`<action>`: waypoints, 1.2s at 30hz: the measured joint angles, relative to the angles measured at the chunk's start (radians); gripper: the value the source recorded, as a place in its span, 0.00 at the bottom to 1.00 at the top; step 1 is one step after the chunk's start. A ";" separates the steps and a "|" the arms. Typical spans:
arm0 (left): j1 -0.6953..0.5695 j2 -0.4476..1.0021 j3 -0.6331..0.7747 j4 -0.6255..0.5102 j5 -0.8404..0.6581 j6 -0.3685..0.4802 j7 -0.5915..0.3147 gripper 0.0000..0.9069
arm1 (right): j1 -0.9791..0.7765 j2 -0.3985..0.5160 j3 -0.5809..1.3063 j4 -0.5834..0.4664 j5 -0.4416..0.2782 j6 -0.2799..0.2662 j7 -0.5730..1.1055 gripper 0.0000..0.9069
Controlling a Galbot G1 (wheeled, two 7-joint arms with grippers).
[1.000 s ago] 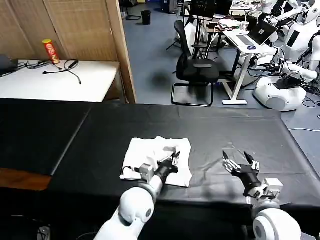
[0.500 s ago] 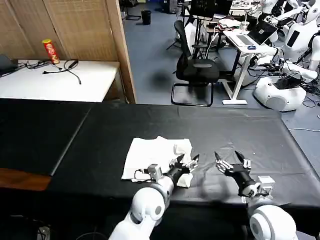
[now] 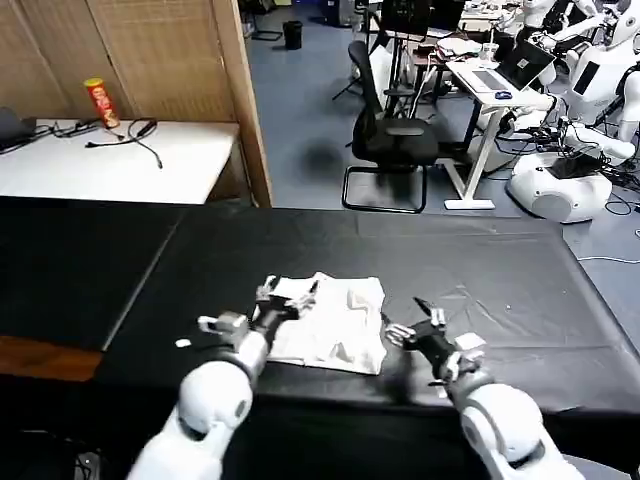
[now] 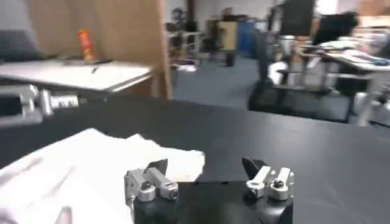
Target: Fold and organize the clothes.
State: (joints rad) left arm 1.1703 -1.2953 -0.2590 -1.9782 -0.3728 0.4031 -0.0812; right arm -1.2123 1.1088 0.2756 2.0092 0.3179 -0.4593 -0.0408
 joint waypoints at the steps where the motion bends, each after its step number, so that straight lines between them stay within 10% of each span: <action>1: 0.007 0.001 -0.004 -0.001 0.013 -0.003 0.001 0.97 | 0.021 -0.001 -0.024 -0.016 -0.011 0.000 0.000 0.97; 13: 0.085 -0.001 -0.059 -0.022 0.045 -0.019 0.003 0.97 | 0.183 0.062 -0.125 -0.201 -0.168 0.004 0.065 0.97; 36: 0.159 -0.015 -0.090 -0.018 0.058 -0.046 0.012 0.97 | -0.141 -0.009 -0.034 0.089 0.063 0.010 0.053 0.97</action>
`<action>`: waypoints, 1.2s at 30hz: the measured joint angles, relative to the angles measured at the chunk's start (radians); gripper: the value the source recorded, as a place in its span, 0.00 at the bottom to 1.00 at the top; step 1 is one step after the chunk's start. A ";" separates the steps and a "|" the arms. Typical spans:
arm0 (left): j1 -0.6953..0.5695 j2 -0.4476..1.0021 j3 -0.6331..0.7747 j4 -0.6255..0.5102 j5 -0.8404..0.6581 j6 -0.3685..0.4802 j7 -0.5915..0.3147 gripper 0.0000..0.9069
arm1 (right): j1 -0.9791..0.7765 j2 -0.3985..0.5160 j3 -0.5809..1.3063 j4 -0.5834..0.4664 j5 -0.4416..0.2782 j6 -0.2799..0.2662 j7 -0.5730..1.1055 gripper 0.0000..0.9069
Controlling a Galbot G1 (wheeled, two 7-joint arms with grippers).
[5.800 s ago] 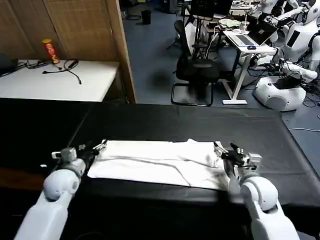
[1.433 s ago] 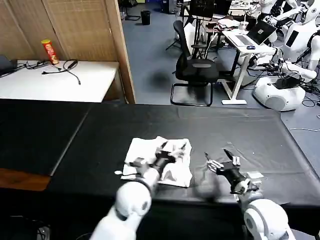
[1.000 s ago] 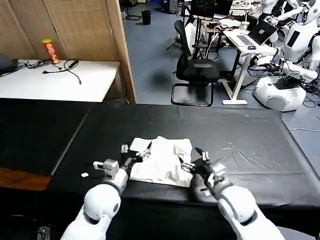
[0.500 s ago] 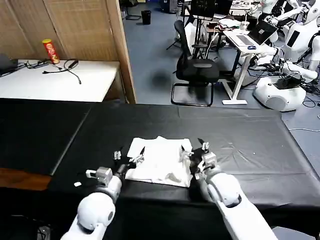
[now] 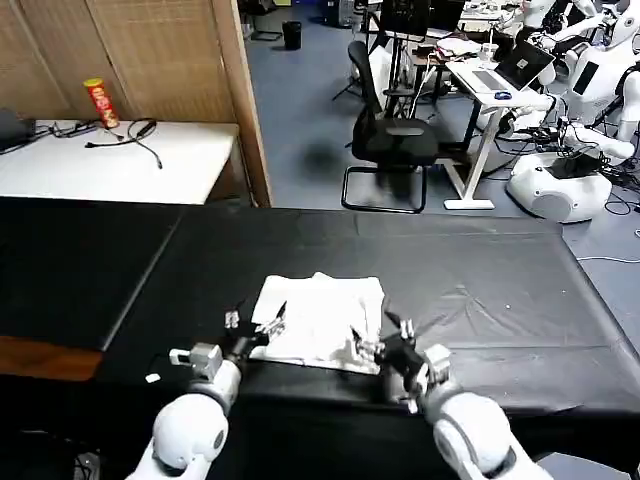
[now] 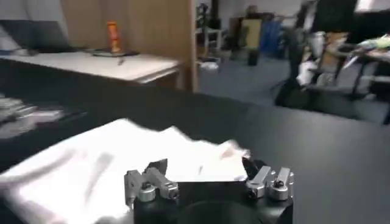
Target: Fold and organize the clothes.
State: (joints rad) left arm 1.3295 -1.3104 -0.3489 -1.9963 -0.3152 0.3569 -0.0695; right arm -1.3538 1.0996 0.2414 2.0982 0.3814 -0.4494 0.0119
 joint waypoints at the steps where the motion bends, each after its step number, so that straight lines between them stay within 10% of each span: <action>1: 0.003 0.000 0.000 0.000 0.001 0.000 0.002 0.97 | -0.017 -0.007 0.000 0.011 -0.012 0.003 -0.008 0.97; 18: 0.019 -0.012 0.001 0.006 0.017 -0.008 0.006 0.97 | -0.052 -0.029 -0.042 -0.014 -0.313 0.110 -0.067 0.95; 27: 0.019 -0.011 -0.002 0.006 0.016 -0.010 0.007 0.97 | -0.051 -0.021 -0.061 -0.040 -0.359 0.111 -0.075 0.35; 28: 0.018 -0.011 -0.003 0.006 0.015 -0.010 0.007 0.97 | -0.053 -0.023 -0.059 -0.038 -0.360 0.111 -0.075 0.14; 36: 0.015 -0.003 -0.007 0.009 0.012 -0.012 0.007 0.97 | -0.092 -0.053 -0.027 0.006 -0.353 0.088 -0.064 0.09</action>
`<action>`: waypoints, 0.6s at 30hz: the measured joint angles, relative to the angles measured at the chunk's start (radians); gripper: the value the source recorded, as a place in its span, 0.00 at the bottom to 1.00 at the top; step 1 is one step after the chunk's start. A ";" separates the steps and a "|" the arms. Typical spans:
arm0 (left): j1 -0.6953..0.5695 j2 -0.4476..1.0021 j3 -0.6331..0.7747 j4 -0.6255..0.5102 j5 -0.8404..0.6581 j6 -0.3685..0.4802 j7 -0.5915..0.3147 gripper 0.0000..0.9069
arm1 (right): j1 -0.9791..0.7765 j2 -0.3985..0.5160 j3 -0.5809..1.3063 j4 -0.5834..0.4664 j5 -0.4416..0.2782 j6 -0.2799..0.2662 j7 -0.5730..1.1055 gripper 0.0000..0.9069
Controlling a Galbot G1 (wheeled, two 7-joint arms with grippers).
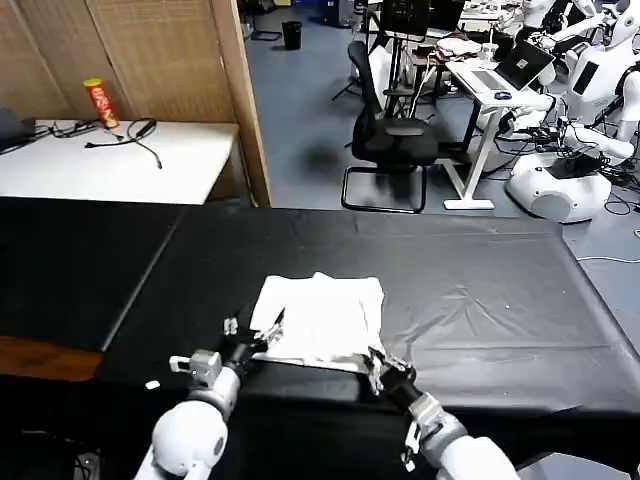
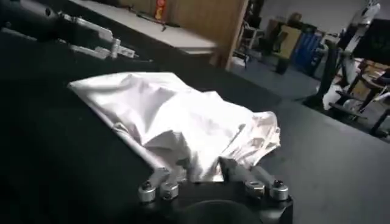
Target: Fold and organize the clothes.
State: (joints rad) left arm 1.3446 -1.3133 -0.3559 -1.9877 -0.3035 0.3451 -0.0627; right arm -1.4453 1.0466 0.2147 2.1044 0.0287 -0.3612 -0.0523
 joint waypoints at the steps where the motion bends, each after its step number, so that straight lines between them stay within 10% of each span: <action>1: -0.001 0.001 -0.001 0.001 -0.001 -0.001 0.000 0.97 | -0.006 -0.004 0.004 0.006 0.002 -0.014 0.001 0.32; 2: -0.003 0.003 -0.002 0.003 -0.002 -0.002 0.001 0.97 | -0.011 -0.006 0.006 0.011 0.005 -0.024 0.002 0.97; 18: -0.053 -0.017 -0.031 0.111 -0.105 -0.045 0.013 0.97 | -0.125 0.024 0.083 0.135 0.214 -0.042 0.074 0.97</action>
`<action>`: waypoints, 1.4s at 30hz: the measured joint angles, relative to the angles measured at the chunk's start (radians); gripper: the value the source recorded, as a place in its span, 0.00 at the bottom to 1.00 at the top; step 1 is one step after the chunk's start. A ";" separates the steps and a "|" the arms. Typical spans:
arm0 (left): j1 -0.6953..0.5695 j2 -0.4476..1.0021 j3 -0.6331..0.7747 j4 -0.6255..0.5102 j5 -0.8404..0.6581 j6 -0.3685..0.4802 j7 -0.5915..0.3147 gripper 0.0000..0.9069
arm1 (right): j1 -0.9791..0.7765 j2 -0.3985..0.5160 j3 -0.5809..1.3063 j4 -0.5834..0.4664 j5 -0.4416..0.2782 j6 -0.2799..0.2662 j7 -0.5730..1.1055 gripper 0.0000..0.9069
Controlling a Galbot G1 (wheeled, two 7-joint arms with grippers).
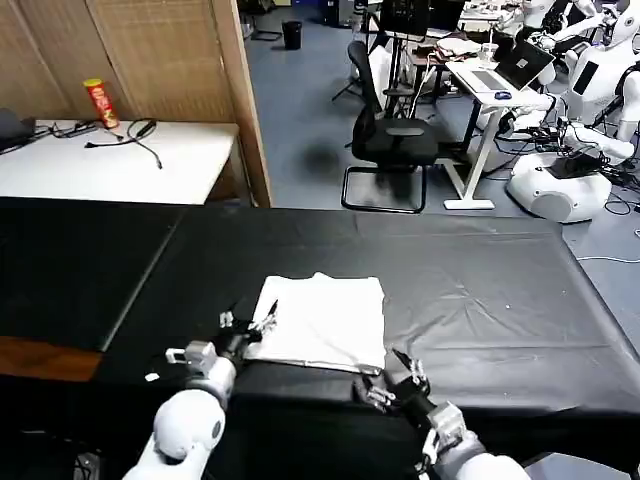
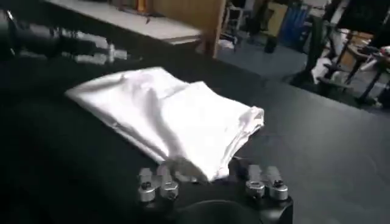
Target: Fold and organize the clothes.
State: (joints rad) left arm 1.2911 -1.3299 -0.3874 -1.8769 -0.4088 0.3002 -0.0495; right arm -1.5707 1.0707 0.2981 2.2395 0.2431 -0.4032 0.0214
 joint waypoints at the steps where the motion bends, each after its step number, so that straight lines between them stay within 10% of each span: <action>1: 0.002 -0.001 -0.001 0.006 -0.022 0.003 0.000 0.97 | -0.004 0.005 0.007 0.012 0.017 0.006 0.003 0.97; 10: -0.016 -0.018 -0.009 0.064 -0.109 -0.005 0.002 0.97 | -0.031 0.027 0.054 0.100 0.081 0.023 0.013 0.97; 12: -0.023 -0.017 -0.014 0.073 -0.141 -0.001 0.002 0.72 | -0.038 0.031 0.060 0.112 0.084 0.031 0.012 0.97; 13: -0.025 -0.018 -0.017 0.077 -0.162 0.003 0.002 0.32 | -0.040 0.033 0.062 0.117 0.089 0.043 0.012 0.97; 16: -0.028 -0.019 -0.021 0.078 -0.215 0.015 -0.001 0.00 | -0.039 0.038 0.063 0.126 0.101 0.073 0.011 0.97; 32: -0.013 0.003 -0.048 0.049 -0.131 0.032 0.024 0.00 | -0.033 0.058 0.083 0.129 0.098 0.093 0.004 0.97; 42: 0.038 0.273 -0.211 -0.044 -0.032 0.026 0.030 0.00 | 0.009 0.095 0.093 0.068 0.090 0.081 0.012 0.97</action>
State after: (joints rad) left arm 1.3289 -1.0568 -0.5985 -1.9205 -0.4411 0.3258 -0.0199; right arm -1.5619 1.1658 0.3913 2.3074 0.3329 -0.3221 0.0338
